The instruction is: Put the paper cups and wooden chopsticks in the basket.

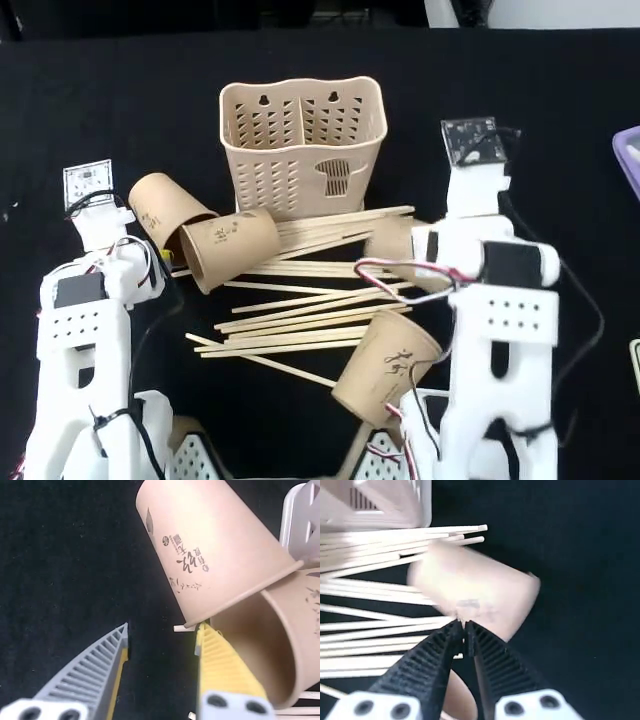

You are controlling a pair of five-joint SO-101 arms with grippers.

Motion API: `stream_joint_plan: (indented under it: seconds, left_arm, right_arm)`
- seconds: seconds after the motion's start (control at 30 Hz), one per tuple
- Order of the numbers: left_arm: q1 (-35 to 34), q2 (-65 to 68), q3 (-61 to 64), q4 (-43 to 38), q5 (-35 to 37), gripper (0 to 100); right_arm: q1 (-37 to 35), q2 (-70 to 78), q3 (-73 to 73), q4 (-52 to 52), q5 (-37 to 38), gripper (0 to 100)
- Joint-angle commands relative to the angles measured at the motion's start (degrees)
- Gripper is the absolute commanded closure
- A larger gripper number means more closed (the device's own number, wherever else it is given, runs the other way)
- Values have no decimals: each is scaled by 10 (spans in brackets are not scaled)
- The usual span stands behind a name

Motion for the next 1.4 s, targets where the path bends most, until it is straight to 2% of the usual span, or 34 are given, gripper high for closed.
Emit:
stream_joint_plan:
  seconds: [0.0,0.1,0.23,0.3,0.43,0.5,0.63,1.03,1.37]
  left_arm:
    - [-2,-13,-7,-8,4,780]
    - [-4,-13,-6,-8,25,780]
    - [-4,-13,-6,-7,31,780]
    - [-2,-13,-5,-7,31,780]
    - [-2,-13,-5,-7,31,780]
    - [-2,-13,-5,-7,31,780]
    - [-2,-13,-4,-8,31,779]
    - [-1,-13,-4,-9,31,780]
    - [-6,-13,-4,-9,32,780]
  right_arm:
    - [9,-44,-13,14,61,988]
    - [35,-58,-14,13,89,988]
    - [66,-58,13,-3,84,981]
    - [72,-58,27,-17,39,939]
    - [73,-58,71,-66,-52,765]
    - [73,-58,111,-105,-98,724]
    - [73,-58,164,-170,-154,724]
    - [77,-47,195,-192,-156,724]
    - [73,98,123,-200,-155,724]
